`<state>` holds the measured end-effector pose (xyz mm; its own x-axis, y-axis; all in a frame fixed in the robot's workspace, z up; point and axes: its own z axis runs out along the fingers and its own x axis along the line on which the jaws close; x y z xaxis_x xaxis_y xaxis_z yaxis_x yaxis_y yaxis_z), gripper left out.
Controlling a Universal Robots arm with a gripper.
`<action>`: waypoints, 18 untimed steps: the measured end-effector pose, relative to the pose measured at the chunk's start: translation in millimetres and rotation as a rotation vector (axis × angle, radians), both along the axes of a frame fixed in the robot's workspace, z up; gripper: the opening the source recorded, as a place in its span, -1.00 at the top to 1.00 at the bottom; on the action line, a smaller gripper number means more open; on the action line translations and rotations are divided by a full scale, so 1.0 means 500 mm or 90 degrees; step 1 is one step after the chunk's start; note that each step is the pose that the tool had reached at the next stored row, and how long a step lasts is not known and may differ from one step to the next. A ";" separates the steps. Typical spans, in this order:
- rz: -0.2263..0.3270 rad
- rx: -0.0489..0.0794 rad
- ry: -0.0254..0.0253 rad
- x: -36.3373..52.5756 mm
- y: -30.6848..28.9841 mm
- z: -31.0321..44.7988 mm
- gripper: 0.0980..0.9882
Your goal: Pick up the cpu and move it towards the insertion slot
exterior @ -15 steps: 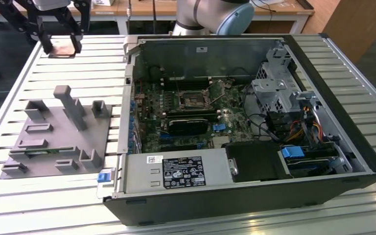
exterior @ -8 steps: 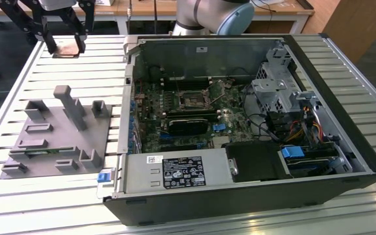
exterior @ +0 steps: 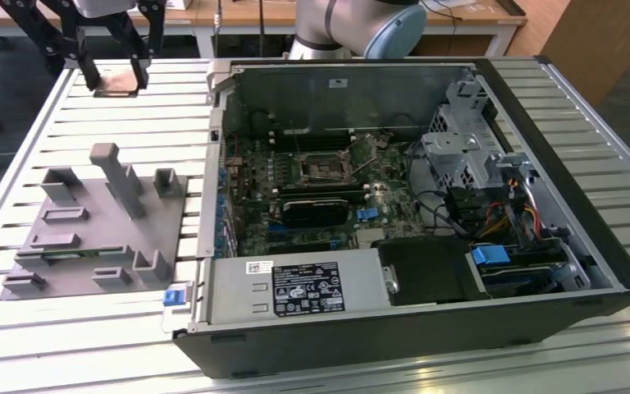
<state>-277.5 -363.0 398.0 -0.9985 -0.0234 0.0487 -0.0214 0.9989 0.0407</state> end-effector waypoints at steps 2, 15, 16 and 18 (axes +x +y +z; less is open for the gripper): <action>0.000 0.000 -0.0001 0.002 0.000 0.000 0.00; 0.000 0.000 0.0000 0.010 0.000 0.000 0.00; 0.000 0.000 -0.0001 0.011 0.000 0.000 0.00; 0.000 0.000 0.0000 0.012 0.000 0.000 0.00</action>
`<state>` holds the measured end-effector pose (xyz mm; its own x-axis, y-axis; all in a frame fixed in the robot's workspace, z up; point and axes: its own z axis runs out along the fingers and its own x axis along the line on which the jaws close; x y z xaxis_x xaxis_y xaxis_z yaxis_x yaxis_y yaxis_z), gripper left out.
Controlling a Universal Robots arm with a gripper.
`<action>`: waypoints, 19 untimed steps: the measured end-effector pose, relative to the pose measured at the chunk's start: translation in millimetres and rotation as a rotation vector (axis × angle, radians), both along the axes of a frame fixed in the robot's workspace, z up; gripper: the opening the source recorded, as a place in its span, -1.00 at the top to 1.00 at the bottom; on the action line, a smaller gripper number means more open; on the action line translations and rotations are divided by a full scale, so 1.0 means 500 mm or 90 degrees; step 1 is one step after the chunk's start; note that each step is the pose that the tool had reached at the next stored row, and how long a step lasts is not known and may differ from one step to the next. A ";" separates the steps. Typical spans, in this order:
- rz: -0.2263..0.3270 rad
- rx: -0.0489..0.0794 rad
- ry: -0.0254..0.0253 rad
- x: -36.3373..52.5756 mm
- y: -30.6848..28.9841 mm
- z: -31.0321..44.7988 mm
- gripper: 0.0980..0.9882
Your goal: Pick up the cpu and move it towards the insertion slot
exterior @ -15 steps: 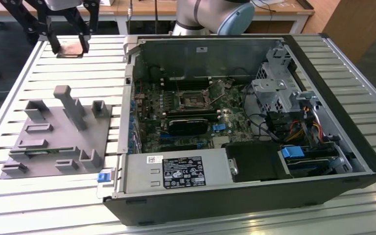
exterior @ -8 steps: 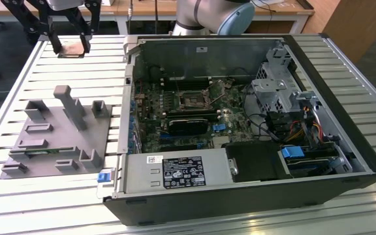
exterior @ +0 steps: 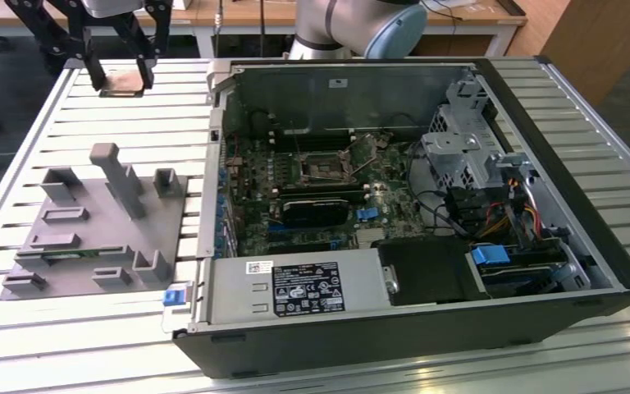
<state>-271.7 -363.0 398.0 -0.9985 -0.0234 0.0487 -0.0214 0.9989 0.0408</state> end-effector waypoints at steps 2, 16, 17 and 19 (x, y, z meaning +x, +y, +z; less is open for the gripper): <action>0.000 0.000 0.0000 0.001 0.000 0.000 0.00; 0.000 0.000 0.0000 0.011 0.000 0.000 0.00; 0.000 0.000 0.0000 0.012 0.000 0.000 0.00; 0.000 0.000 0.0000 0.014 0.000 0.000 0.00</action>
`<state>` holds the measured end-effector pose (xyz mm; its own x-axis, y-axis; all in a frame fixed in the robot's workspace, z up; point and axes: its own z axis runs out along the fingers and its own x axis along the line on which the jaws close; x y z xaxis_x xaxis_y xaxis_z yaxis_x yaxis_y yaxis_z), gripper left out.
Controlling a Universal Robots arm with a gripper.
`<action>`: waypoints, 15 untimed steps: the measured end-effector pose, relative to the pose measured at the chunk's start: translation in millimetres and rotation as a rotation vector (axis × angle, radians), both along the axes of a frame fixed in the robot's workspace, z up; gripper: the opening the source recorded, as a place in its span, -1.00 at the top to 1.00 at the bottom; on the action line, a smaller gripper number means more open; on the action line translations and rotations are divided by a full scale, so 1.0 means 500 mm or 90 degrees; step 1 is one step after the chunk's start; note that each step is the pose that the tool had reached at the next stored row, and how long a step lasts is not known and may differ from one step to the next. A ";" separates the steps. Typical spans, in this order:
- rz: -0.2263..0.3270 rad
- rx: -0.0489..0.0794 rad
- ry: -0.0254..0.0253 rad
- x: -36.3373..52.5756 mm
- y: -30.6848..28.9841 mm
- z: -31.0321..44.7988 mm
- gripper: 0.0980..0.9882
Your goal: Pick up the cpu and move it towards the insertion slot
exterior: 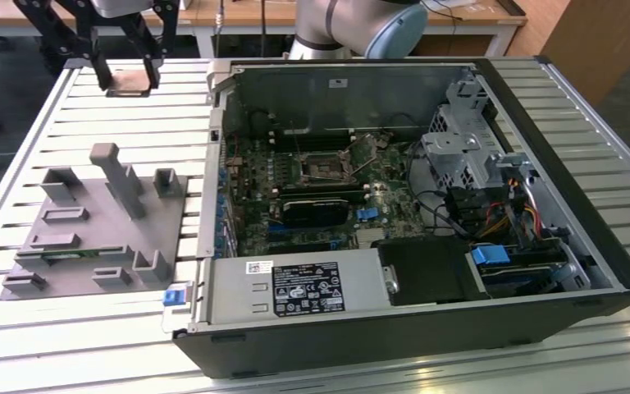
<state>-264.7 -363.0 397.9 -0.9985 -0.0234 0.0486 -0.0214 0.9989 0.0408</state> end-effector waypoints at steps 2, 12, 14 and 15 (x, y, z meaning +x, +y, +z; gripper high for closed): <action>0.000 0.000 0.0000 0.002 0.000 0.000 0.00; 0.000 0.000 0.0000 0.021 0.000 0.000 0.00; 0.000 0.000 0.0000 0.028 0.000 0.000 0.00; 0.000 0.000 0.0000 0.032 0.000 0.000 0.00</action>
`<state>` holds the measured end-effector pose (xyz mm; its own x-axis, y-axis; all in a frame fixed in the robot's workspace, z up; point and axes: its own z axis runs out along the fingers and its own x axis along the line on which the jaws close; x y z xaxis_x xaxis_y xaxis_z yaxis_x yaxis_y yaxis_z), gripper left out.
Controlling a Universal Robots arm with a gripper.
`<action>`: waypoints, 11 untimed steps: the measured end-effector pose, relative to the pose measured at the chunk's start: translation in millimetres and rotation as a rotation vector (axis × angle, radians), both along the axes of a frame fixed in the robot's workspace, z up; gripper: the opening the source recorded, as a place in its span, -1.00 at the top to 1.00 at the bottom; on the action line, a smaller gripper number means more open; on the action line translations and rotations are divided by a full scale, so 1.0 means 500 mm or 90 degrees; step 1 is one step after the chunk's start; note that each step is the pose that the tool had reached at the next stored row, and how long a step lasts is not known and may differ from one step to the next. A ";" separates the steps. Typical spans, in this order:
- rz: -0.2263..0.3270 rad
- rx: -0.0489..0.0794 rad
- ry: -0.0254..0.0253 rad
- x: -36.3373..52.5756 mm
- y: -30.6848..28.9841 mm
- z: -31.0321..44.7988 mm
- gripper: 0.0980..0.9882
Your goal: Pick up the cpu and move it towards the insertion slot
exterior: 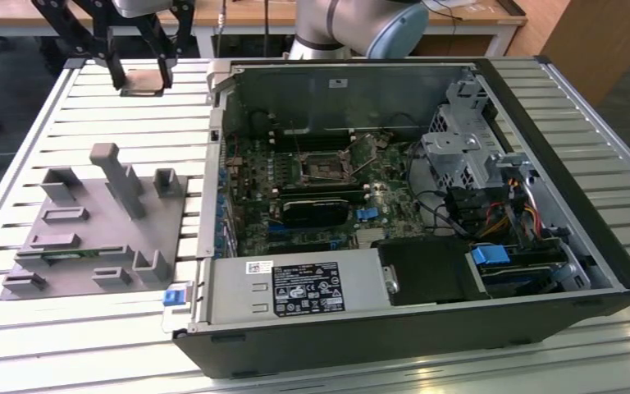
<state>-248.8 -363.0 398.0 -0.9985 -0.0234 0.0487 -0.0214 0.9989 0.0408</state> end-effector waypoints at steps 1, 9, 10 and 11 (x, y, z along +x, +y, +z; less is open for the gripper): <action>0.000 0.000 0.0000 0.003 0.000 0.000 0.00; 0.000 0.000 0.0000 0.029 0.000 0.000 0.00; 0.000 0.000 0.0000 0.032 0.000 0.000 0.00; 0.000 0.000 0.0000 0.036 0.000 0.000 0.00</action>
